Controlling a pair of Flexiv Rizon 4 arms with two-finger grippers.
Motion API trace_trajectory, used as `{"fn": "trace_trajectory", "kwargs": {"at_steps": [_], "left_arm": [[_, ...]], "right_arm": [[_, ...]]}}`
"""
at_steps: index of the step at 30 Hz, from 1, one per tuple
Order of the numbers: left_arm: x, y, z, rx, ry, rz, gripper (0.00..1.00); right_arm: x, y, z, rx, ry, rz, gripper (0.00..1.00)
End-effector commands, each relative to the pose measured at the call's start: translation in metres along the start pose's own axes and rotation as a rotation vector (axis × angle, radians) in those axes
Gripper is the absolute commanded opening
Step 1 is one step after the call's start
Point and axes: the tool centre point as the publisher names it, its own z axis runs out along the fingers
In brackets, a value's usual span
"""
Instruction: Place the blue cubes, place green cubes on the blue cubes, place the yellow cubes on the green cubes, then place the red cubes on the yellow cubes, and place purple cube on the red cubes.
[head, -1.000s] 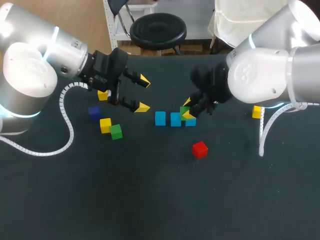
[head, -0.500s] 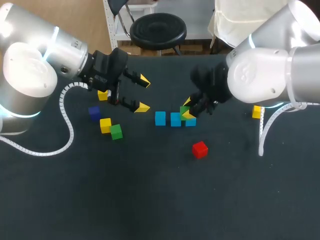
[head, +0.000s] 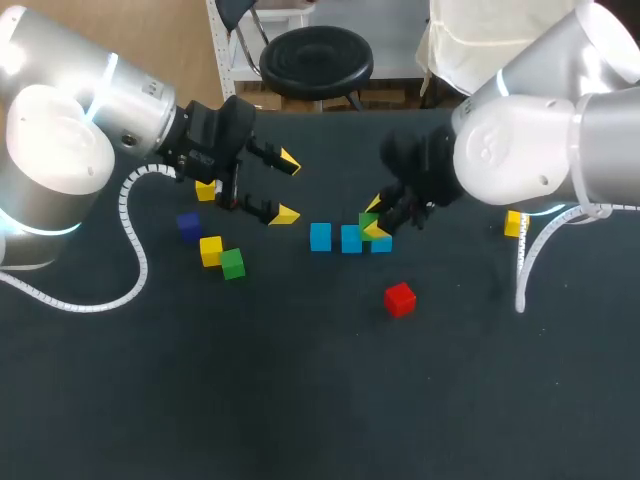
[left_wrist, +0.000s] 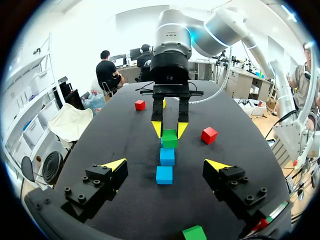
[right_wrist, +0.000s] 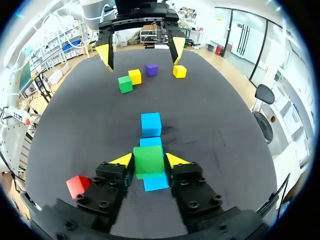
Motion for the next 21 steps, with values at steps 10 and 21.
{"fn": "trace_trajectory", "kwargs": {"at_steps": [10, 21], "left_arm": [[0.001, 0.001, 0.0, 0.001, -0.003, 0.002, 1.0], [0.001, 0.001, 0.0, 0.001, -0.003, 0.002, 1.0]], "right_arm": [[-0.001, -0.002, -0.004, 0.005, -0.001, -0.001, 0.96], [0.002, -0.005, -0.01, 0.013, 0.013, -0.008, 0.41]]}}
